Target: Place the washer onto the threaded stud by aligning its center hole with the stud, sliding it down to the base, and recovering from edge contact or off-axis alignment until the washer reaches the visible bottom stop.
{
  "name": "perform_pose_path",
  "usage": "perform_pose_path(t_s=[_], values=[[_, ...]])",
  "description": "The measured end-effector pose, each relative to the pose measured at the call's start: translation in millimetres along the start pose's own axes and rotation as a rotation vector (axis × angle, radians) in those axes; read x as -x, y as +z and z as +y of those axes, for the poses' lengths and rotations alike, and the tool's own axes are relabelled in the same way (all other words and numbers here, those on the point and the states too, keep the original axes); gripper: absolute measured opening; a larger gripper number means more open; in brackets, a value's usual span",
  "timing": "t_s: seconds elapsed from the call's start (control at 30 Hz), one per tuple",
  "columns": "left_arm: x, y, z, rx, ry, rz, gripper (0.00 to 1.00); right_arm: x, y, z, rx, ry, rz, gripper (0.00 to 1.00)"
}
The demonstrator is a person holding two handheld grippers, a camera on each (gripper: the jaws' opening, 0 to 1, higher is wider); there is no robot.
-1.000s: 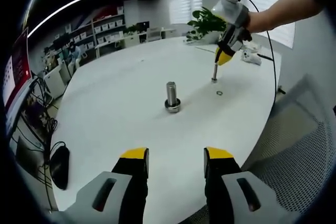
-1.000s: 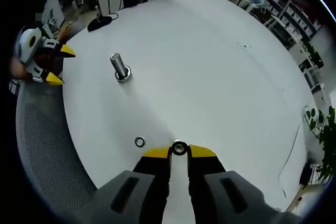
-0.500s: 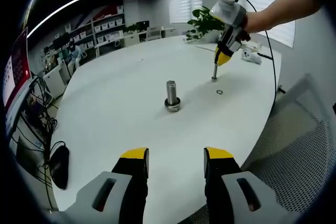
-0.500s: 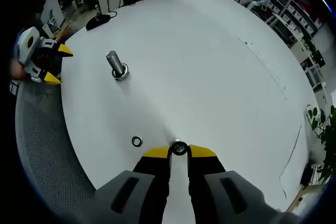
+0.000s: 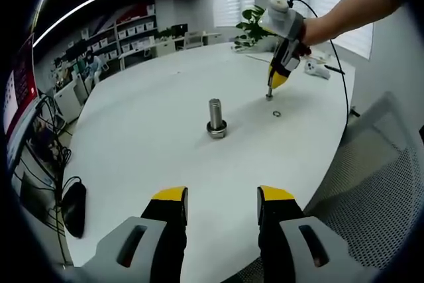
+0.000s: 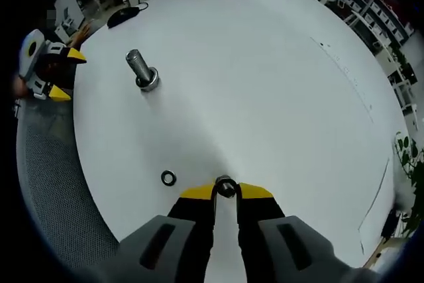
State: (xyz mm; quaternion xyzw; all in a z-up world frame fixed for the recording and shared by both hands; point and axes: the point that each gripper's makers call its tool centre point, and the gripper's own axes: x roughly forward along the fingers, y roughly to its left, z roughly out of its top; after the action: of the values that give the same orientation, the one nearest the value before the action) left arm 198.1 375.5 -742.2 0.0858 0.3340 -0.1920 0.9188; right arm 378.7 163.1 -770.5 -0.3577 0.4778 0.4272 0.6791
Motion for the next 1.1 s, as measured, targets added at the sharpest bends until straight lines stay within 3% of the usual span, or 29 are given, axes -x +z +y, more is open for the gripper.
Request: perform_pose_path(t_s=[0.47,0.63,1.1], values=[[0,-1.2,0.6,0.004,0.004,0.005,0.40,-15,-6.7,4,0.019,0.006,0.037,0.14],[0,-1.6,0.5,0.005,0.004,0.006,0.40,-17,-7.6,4,0.042,-0.006,0.045,0.15],[0,-1.2,0.4,0.005,0.005,0.001,0.40,-12,-9.4,1,0.005,-0.021,0.030,0.19]])
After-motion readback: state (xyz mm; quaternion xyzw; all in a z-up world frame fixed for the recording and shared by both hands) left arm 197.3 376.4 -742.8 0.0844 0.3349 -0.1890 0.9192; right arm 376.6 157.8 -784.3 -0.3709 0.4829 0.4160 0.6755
